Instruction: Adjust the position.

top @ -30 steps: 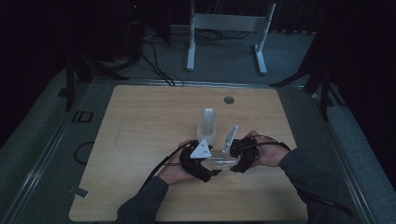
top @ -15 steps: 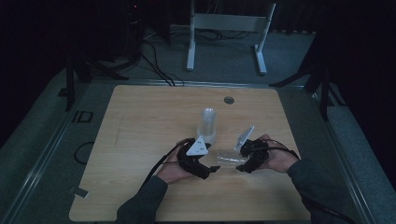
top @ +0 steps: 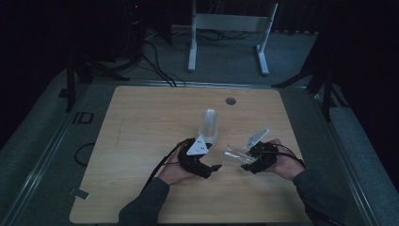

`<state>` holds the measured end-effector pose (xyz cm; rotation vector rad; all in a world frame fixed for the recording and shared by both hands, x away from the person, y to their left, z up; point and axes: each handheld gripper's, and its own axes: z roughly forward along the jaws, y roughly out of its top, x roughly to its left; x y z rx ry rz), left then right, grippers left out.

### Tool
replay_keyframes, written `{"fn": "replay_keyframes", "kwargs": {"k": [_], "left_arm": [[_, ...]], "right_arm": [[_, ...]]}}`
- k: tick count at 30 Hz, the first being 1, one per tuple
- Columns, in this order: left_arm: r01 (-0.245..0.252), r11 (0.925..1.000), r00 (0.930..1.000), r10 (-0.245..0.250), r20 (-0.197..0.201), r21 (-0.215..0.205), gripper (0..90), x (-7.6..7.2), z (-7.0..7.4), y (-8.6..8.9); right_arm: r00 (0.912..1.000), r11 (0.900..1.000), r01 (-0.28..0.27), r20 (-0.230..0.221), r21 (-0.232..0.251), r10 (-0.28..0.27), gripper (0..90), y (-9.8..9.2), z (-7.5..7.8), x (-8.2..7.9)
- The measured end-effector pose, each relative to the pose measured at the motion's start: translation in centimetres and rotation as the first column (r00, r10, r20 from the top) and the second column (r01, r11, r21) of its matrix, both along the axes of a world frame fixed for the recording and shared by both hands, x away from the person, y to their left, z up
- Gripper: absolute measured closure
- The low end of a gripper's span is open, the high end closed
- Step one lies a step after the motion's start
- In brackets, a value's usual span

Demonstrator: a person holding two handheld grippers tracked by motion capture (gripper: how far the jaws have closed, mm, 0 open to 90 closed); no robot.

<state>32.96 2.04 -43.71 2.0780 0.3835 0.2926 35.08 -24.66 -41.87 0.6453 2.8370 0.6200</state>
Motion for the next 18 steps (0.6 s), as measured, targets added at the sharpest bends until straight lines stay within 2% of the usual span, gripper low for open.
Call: {"fn": "replay_keyframes", "kwargs": {"k": [10,18], "left_arm": [[-0.020,0.9998,0.9998,0.020,-0.004,-0.003,18.1,0.09,-0.09,0.03],[-0.032,0.9994,0.9995,0.032,-0.001,-0.013,18.1,0.06,0.03,0.10]], "right_arm": [[0.9953,0.994,0.085,0.040,0.066,-0.088,41.4,-0.84,-0.74,-0.09],[0.9878,0.987,0.110,0.097,0.115,-0.122,41.4,-1.02,-0.66,-0.44]]}}
